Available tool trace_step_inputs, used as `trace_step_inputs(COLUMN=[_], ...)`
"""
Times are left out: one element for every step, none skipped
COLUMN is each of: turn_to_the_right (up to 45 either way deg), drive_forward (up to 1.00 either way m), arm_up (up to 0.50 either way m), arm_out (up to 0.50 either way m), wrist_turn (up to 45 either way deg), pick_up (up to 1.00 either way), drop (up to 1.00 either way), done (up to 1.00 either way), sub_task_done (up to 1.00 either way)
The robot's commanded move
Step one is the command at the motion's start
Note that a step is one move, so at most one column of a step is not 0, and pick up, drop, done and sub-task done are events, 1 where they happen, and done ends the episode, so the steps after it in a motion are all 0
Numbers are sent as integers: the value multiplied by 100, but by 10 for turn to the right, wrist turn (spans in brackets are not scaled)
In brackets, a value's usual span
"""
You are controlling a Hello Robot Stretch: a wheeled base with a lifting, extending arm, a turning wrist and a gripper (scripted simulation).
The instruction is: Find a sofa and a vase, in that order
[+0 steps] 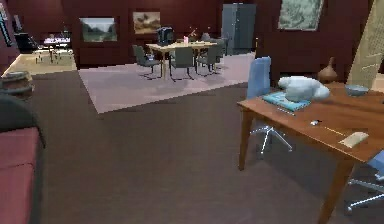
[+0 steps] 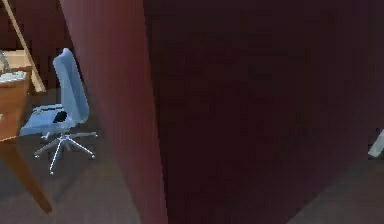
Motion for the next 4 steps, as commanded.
trace_step_inputs(turn_to_the_right=[0,0,-450,-330], drive_forward=[100,65,0,0], arm_up=[0,0,0,0], arm_out=[0,0,0,0], wrist_turn=[0,0,0,0], pick_up=[0,0,0,0], drop=[0,0,0,0], done=[0,0,0,0], sub_task_done=[0,0,0,0])
